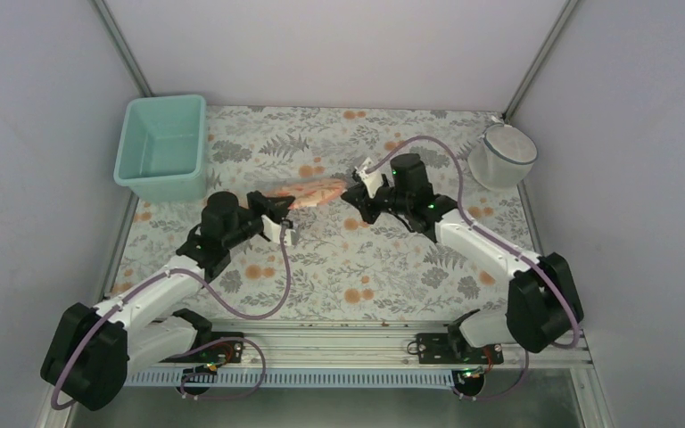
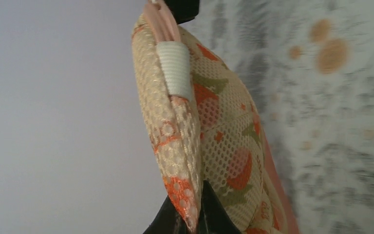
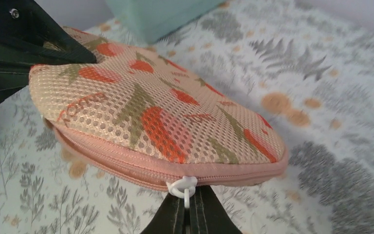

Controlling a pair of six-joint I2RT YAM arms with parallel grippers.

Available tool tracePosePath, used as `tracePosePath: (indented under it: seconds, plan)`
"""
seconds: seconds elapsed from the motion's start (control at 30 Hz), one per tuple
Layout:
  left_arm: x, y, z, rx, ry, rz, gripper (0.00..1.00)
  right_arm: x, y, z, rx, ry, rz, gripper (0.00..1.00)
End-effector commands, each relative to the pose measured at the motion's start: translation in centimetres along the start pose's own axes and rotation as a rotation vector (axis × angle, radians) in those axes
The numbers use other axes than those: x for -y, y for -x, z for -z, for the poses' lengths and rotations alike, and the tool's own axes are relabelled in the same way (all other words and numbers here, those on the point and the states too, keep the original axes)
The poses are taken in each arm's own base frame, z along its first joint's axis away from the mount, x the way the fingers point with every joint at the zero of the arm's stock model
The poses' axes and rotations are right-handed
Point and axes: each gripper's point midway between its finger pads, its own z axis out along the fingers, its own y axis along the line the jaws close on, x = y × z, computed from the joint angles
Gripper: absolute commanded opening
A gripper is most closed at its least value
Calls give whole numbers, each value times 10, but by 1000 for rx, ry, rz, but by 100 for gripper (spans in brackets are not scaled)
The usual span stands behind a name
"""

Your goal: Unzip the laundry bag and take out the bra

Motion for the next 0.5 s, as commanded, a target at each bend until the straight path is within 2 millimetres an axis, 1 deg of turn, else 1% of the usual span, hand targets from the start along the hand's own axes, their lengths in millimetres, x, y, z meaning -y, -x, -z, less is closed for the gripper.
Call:
tracePosePath:
  seconds: [0.0, 0.03, 0.07, 0.1, 0.13, 0.17, 0.2, 0.3, 0.4, 0.43, 0.47]
  plan:
    - [65, 6, 6, 53, -263, 160, 8, -23, -26, -17, -67, 96, -50, 4]
    - [74, 9, 9, 62, -300, 189, 27, -31, -28, -20, -67, 121, -56, 4]
    - [79, 12, 11, 73, -326, 213, 50, -37, -28, -23, -67, 141, -61, 4]
    - [82, 15, 13, 83, -348, 239, 66, -43, -29, -26, -70, 156, -64, 4]
    - [82, 19, 15, 90, -365, 272, 74, -49, -29, -29, -71, 171, -69, 4]
    - [80, 23, 15, 98, -374, 308, 81, -55, -28, -32, -72, 185, -71, 4]
    - [75, 27, 15, 102, -379, 355, 85, -61, -27, -34, -71, 199, -72, 4]
    - [62, 47, 16, 130, -417, 504, 87, -75, -23, -39, -69, 232, -84, 4]
    - [63, 77, 21, 188, -495, 607, 88, -86, -19, -43, -72, 259, -95, 4]
    - [62, 84, 21, 194, -500, 633, 88, -89, -18, -44, -73, 268, -99, 4]
    - [59, 84, 18, 176, -488, 668, 88, -92, -17, -44, -74, 275, -99, 4]
